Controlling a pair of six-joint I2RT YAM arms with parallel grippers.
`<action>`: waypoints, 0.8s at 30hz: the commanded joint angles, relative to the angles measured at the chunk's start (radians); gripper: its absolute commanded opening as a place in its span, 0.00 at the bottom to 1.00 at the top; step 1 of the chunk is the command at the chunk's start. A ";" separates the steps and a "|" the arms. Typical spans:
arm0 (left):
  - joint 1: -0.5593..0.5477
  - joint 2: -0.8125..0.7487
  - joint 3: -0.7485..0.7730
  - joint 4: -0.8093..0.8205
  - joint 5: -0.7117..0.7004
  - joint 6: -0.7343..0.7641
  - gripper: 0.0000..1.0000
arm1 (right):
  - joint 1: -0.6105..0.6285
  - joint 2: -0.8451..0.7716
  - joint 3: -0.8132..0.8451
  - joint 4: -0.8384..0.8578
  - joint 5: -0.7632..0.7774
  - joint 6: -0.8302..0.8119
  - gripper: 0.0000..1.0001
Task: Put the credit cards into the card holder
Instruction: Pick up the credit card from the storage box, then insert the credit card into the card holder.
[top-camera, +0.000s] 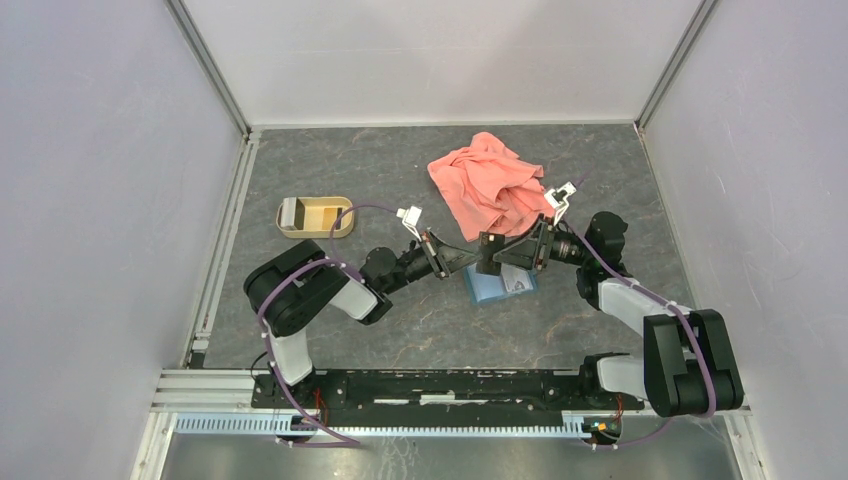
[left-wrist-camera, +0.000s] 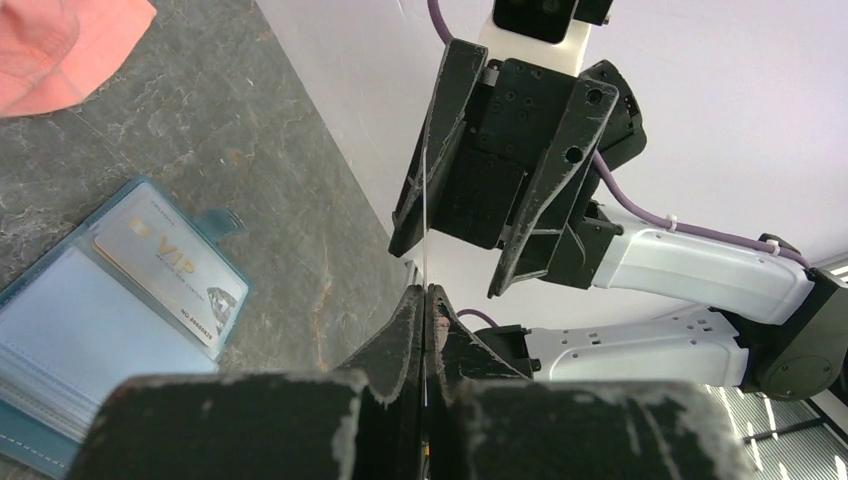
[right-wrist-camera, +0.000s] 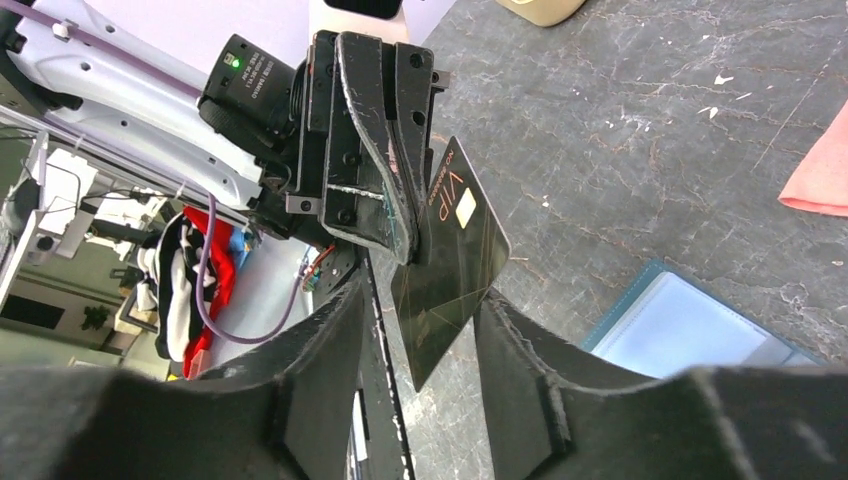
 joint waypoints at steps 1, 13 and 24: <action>-0.008 0.011 0.033 0.242 -0.035 -0.024 0.02 | -0.004 0.005 -0.004 0.083 0.021 0.052 0.45; 0.026 -0.037 -0.059 0.212 -0.095 0.031 0.38 | -0.006 0.001 0.048 -0.114 -0.024 -0.192 0.00; 0.113 -0.675 -0.071 -0.887 -0.299 0.786 0.88 | -0.042 0.003 0.155 -0.668 0.021 -0.762 0.00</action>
